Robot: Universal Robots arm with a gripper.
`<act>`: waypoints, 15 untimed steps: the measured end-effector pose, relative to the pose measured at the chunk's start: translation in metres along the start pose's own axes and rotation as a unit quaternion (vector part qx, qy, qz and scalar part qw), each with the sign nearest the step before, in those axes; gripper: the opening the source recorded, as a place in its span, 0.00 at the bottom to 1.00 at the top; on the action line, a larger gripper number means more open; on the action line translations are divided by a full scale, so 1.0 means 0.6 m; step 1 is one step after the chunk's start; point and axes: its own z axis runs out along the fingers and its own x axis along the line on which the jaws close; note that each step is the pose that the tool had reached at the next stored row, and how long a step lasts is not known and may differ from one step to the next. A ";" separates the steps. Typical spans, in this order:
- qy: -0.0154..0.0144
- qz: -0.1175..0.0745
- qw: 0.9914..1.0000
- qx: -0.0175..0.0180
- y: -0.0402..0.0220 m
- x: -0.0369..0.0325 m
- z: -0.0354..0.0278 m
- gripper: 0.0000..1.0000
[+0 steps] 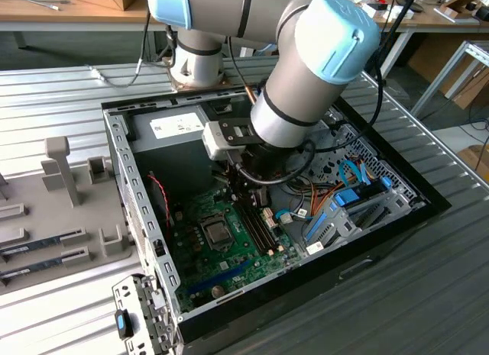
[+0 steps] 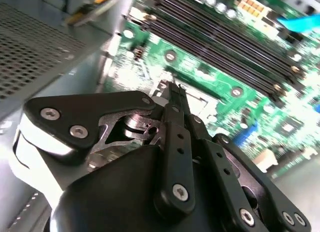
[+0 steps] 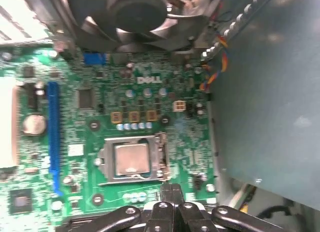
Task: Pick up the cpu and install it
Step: 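Close the cpu cover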
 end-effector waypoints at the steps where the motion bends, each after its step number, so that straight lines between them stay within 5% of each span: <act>1: 0.034 0.005 0.999 0.001 0.000 0.000 0.001 0.11; 5: 0.041 0.006 0.999 0.002 -0.001 0.001 0.009 0.11; 8: 0.051 0.007 0.999 0.002 -0.002 0.002 0.016 0.11; 9: 0.062 0.009 0.998 0.003 -0.002 0.003 0.017 0.11; 11: 0.078 0.011 0.997 0.003 -0.003 0.006 0.018 0.11; 13: 0.087 0.012 0.996 0.004 -0.003 0.008 0.019 0.11; 15: 0.090 0.012 0.996 0.004 -0.003 0.009 0.021 0.11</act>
